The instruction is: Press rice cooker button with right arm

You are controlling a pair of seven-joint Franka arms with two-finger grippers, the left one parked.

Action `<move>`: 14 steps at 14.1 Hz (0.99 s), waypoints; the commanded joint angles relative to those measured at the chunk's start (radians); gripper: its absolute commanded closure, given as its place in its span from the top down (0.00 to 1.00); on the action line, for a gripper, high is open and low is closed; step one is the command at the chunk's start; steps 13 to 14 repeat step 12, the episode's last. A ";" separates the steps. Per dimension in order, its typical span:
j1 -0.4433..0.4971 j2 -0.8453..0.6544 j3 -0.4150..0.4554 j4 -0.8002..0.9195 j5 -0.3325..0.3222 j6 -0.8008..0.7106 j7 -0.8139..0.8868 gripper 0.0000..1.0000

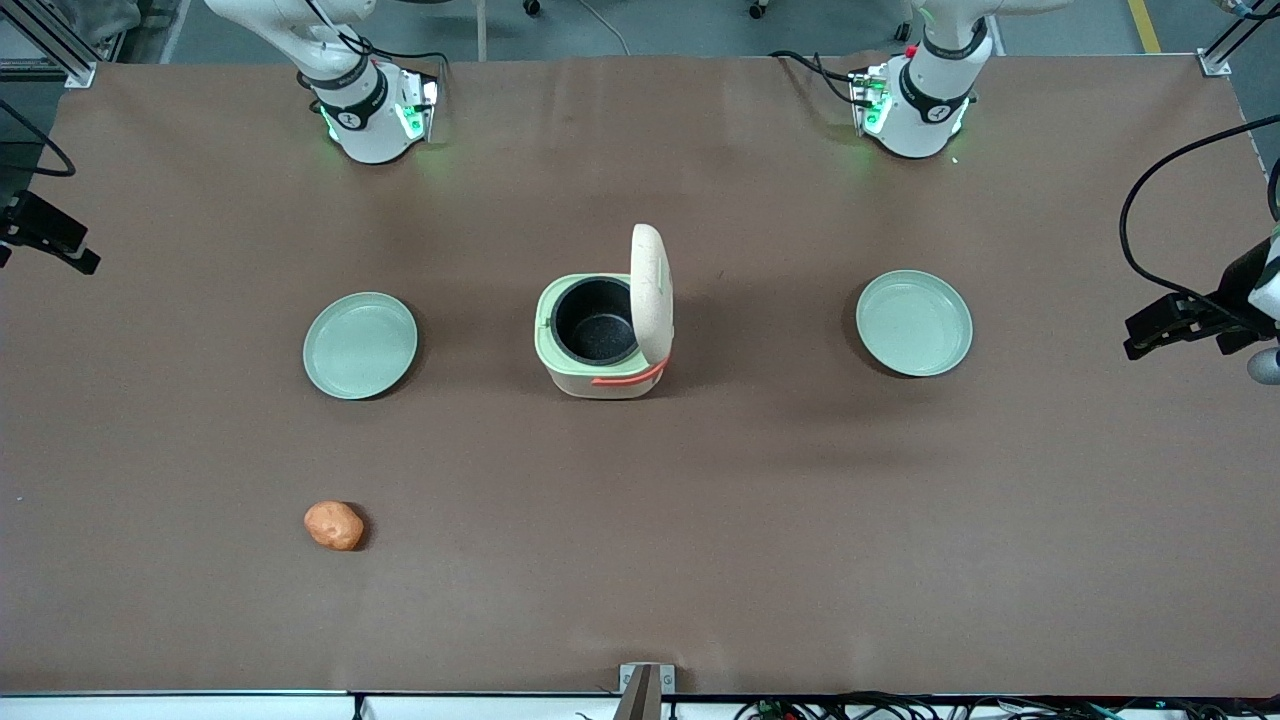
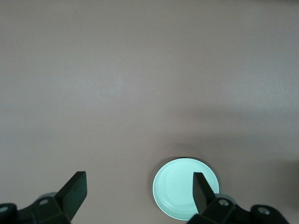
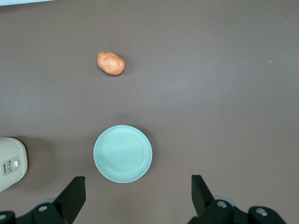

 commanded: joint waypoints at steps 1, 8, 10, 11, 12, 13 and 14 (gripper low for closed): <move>-0.016 0.004 0.020 0.016 -0.010 -0.003 -0.009 1.00; -0.002 -0.010 0.022 -0.021 -0.013 -0.014 -0.037 1.00; -0.004 -0.013 0.020 -0.021 -0.014 -0.018 -0.037 1.00; -0.005 -0.015 0.019 -0.021 -0.015 -0.020 -0.037 1.00; -0.007 -0.015 0.019 -0.021 -0.015 -0.020 -0.037 1.00; -0.007 -0.015 0.019 -0.021 -0.015 -0.020 -0.037 1.00; -0.007 -0.015 0.019 -0.021 -0.015 -0.020 -0.037 1.00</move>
